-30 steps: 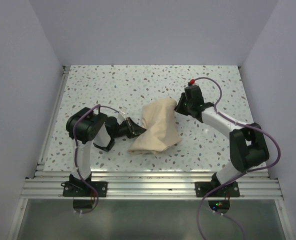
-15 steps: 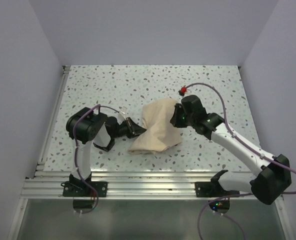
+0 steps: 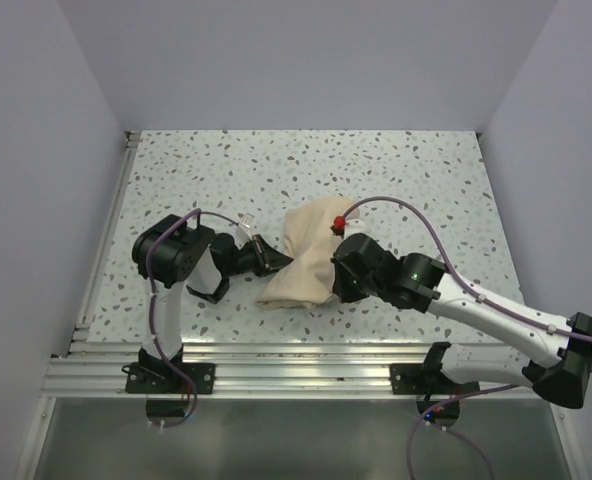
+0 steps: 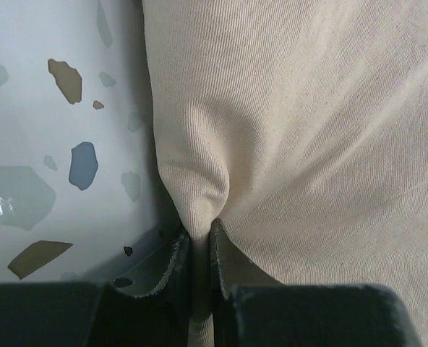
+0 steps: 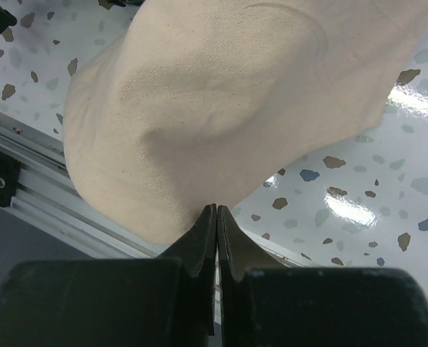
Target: Prepare the surgical pack
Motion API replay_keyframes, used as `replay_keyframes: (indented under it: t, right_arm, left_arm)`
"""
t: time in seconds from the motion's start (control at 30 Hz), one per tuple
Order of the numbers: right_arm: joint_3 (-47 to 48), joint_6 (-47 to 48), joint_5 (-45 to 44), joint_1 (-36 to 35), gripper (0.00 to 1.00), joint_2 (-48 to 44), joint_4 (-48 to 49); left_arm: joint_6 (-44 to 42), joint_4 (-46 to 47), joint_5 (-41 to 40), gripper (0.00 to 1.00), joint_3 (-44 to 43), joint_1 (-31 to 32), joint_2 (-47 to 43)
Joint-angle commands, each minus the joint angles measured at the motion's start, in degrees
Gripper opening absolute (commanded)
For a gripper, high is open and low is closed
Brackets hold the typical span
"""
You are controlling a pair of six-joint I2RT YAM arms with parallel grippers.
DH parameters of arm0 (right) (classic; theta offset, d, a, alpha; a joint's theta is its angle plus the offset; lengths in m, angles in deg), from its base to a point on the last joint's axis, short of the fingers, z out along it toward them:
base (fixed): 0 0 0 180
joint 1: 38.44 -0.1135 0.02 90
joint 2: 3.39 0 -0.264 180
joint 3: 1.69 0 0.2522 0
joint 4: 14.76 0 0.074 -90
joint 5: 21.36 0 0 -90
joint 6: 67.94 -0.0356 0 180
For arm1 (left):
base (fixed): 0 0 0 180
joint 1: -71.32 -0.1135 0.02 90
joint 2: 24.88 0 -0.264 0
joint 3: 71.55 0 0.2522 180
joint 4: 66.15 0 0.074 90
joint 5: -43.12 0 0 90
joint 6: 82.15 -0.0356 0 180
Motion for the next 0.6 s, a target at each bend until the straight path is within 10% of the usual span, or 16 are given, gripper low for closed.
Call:
replay_keyframes:
  t: [0.0, 0.57]
  right_arm:
    - [3.57, -3.36, -7.22, -3.92, 0.0, -1.84, -4.26]
    - [5.07, -1.7, -10.23, -7.8, 0.0, -0.71, -0.06]
  left_arm:
    - [-6.17, -12.01, -3.11, 0.0, 2.21, 0.31, 1.91]
    - [-6.26, -12.19, -3.37, 0.0, 2.47, 0.31, 1.55]
